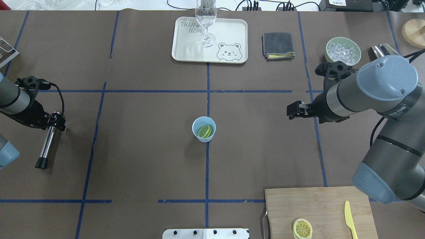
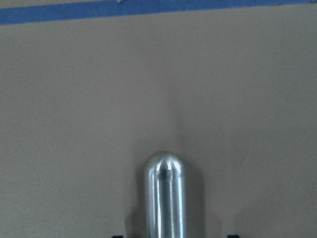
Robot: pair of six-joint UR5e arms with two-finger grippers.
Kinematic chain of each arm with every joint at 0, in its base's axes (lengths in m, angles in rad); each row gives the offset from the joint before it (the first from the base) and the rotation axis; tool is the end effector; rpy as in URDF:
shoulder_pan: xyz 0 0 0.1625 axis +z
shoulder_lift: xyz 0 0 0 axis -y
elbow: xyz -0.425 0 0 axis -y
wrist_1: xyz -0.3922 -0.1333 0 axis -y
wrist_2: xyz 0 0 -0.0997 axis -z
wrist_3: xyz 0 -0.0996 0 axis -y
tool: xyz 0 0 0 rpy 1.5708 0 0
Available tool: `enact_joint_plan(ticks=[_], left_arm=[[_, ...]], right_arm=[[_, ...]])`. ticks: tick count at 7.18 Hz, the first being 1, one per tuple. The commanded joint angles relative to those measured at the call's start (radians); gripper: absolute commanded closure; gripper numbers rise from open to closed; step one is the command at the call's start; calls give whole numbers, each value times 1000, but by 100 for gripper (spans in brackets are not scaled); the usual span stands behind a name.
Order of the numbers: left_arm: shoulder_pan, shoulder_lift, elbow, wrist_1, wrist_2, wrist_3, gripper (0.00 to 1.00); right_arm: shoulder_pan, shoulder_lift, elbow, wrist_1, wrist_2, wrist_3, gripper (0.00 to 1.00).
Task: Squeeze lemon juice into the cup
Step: 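Grasp the metal muddler rod with the left gripper and lift it upright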
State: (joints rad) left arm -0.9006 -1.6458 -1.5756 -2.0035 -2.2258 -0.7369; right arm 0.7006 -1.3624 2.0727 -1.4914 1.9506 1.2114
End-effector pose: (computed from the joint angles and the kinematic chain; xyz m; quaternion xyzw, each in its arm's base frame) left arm 0.2837 -0.4749 0.5750 -0.0183 0.3925 0.0509 0.9181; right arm -0.3363 -0.4097 0.3169 0.0406 -0.4140 0.0823 0.9056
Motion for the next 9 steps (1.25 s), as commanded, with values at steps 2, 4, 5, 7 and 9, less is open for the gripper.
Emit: enact_joint_plan(ticks=[2, 4, 5, 7, 9], left_arm=[[0, 1, 2, 3, 0, -1, 100], [-1, 0, -20, 2, 0, 1, 100], [-4, 6, -65, 2, 0, 1, 100], [-9, 21, -237, 6, 35, 77, 100], [5, -21, -360, 14, 185, 68, 100]], right_arm=[[-1, 0, -2, 0, -1, 7, 0], [-1, 0, 0, 0, -2, 10, 0], [-1, 2, 0, 0, -2, 10, 0], [0, 3, 9, 0, -1, 10, 0], [7, -45, 56, 0, -1, 4, 0]])
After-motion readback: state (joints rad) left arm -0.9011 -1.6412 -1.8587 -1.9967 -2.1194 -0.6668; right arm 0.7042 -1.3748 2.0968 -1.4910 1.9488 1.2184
